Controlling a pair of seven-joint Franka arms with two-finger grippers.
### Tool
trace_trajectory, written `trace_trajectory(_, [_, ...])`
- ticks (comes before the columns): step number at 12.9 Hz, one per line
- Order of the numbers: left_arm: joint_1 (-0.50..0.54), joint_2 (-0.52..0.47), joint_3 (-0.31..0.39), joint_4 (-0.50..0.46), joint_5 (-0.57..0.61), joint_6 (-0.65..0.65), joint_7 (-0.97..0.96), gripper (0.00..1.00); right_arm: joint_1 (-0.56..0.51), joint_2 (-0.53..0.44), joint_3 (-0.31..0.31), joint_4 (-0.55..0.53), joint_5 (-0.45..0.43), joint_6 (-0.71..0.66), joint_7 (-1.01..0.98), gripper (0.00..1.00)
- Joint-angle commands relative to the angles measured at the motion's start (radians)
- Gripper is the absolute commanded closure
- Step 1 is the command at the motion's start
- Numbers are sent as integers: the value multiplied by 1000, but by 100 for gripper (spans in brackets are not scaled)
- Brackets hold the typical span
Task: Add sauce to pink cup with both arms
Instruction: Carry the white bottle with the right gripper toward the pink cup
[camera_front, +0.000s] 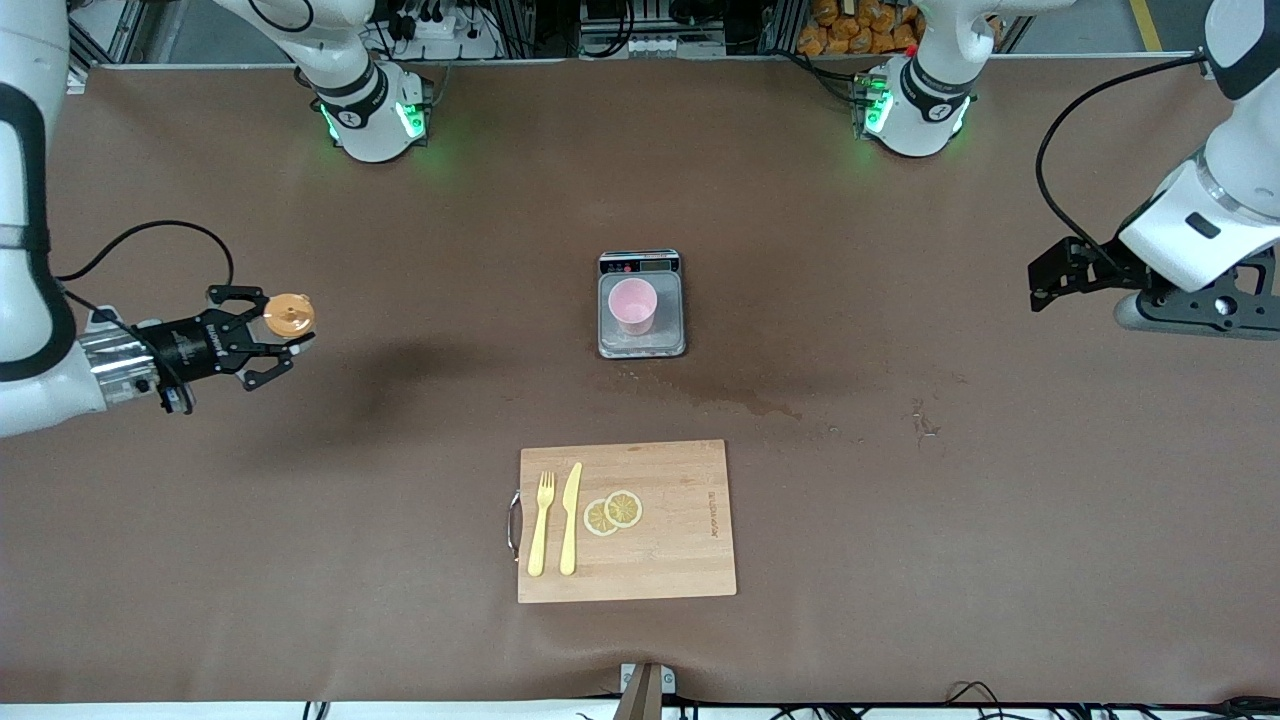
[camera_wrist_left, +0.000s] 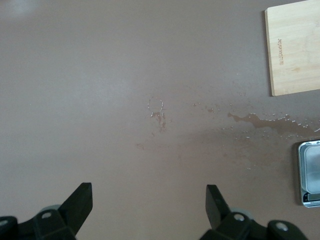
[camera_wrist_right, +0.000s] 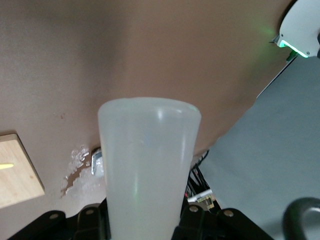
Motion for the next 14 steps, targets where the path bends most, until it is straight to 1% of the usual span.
trace_trajectory(1, [-20,-30,21,-18,-1,-19,11,0,114,-81,-9,-17,-61,34,174,57])
trace_trajectory(3, [-6,-38,15,-18,-1,-21,6,0,183,-85,-7,1,-82,36,276,57])
trace_trajectory(6, [-14,-32,10,-16,-1,-27,-7,0,332,-79,-6,70,-212,38,465,59])
trace_trajectory(7, [-14,-30,6,-16,-1,-27,-9,0,376,-73,-6,82,-234,38,514,62])
trace_trajectory(8, [-12,-27,4,-16,-1,-27,-9,0,401,-71,-7,87,-237,45,545,62])
trace_trajectory(11, [-6,-29,4,-13,7,-57,-4,0,427,-71,-7,89,-249,47,605,61])
trace_trajectory(12, [-3,-32,6,-13,10,-58,3,0,443,-71,-7,89,-280,47,622,62])
trace_trajectory(14, [0,-32,12,-9,10,-58,11,0,513,-53,-7,99,-370,47,718,62])
